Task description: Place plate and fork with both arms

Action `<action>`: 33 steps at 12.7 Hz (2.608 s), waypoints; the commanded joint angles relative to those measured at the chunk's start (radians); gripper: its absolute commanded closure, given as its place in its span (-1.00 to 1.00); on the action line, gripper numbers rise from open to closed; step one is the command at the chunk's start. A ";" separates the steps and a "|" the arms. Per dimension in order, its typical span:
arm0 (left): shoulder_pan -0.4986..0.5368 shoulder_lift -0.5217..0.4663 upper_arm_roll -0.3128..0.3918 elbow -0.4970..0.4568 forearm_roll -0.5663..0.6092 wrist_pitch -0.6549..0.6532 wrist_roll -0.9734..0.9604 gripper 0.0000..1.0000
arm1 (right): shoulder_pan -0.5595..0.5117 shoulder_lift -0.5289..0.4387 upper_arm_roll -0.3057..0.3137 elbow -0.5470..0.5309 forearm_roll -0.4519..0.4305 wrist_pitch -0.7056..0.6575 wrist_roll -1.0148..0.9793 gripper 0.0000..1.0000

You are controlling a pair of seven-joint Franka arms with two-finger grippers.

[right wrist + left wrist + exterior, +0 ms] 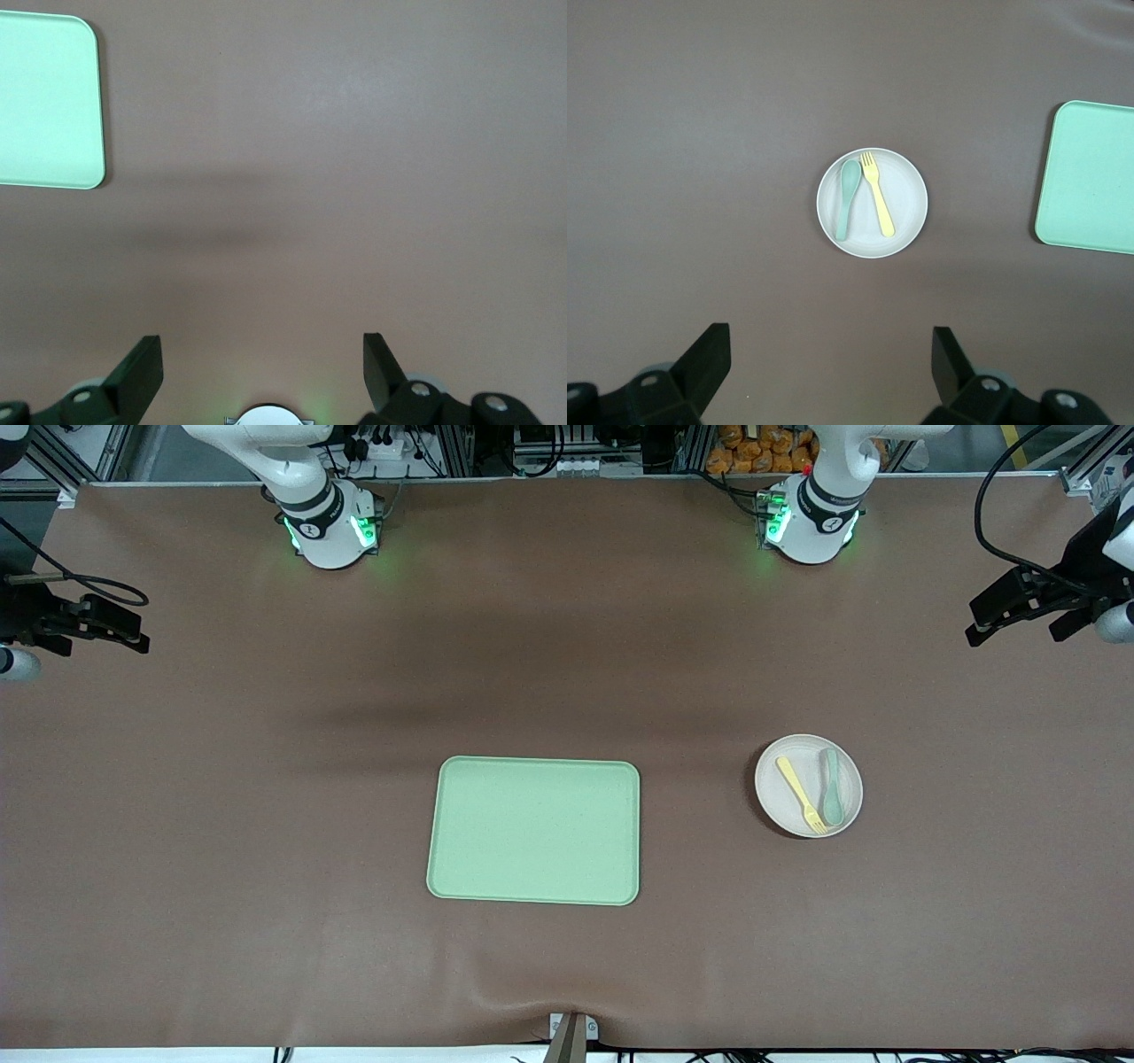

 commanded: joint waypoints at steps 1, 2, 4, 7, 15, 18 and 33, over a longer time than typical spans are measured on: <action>-0.001 -0.012 -0.002 -0.004 0.019 -0.010 0.009 -1.00 | -0.003 -0.011 0.004 -0.003 -0.020 -0.006 0.014 -1.00; 0.001 -0.009 -0.002 0.008 0.020 -0.010 0.009 -1.00 | -0.003 -0.009 0.004 -0.001 -0.020 -0.006 0.014 -1.00; 0.002 0.005 0.001 0.034 0.022 -0.021 0.009 -1.00 | -0.003 -0.009 0.004 -0.003 -0.020 -0.006 0.014 -1.00; 0.004 0.010 0.002 0.036 0.019 -0.021 0.009 -1.00 | -0.003 -0.009 0.004 -0.003 -0.020 -0.006 0.013 -1.00; 0.013 0.004 0.001 0.031 0.009 -0.027 0.013 -1.00 | -0.002 -0.009 0.004 -0.001 -0.020 -0.007 0.014 -1.00; 0.014 0.002 0.002 0.030 0.009 -0.027 0.014 -1.00 | -0.002 -0.009 0.004 -0.001 -0.020 -0.007 0.014 -1.00; 0.057 0.117 0.001 -0.048 0.022 0.016 0.005 -1.00 | -0.023 -0.004 0.002 -0.001 -0.016 0.002 0.014 -1.00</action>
